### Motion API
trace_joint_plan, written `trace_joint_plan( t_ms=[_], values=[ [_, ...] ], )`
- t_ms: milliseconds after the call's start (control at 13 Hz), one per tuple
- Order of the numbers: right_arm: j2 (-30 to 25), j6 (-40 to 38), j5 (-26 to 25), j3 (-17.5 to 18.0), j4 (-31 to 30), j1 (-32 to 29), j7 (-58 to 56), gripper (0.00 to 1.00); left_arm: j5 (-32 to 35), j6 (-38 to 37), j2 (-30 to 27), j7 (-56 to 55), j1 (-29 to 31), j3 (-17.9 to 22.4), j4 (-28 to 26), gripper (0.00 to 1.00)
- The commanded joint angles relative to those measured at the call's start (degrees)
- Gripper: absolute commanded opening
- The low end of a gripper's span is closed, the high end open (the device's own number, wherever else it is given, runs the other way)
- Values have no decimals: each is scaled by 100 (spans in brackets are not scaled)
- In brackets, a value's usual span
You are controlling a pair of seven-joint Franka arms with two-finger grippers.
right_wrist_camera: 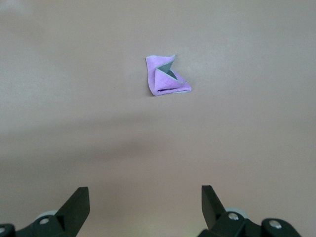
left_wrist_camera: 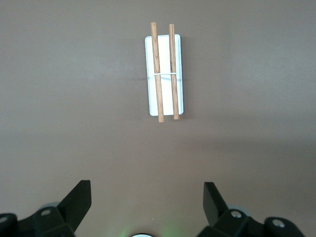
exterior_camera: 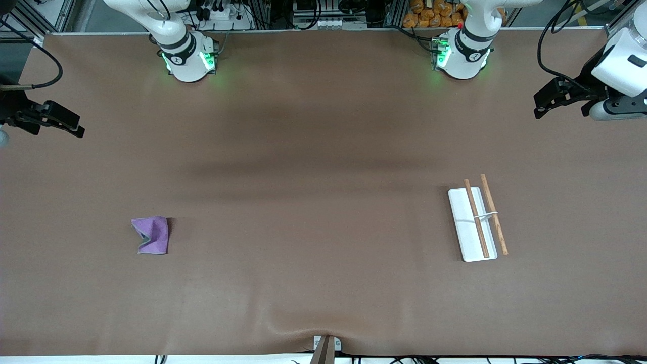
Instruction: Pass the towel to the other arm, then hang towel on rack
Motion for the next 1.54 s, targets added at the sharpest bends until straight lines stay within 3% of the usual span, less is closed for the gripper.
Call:
trace_joint_plan(
  t_ms=[0, 1462],
  values=[
    [-93, 81, 21, -73, -112, 93, -57, 100, -54, -93, -104, 114, -31, 29, 12, 100],
    [223, 72, -23, -73, -138, 23, -48, 100, -10, -23, 10, 123, -5, -15, -14, 100]
  ],
)
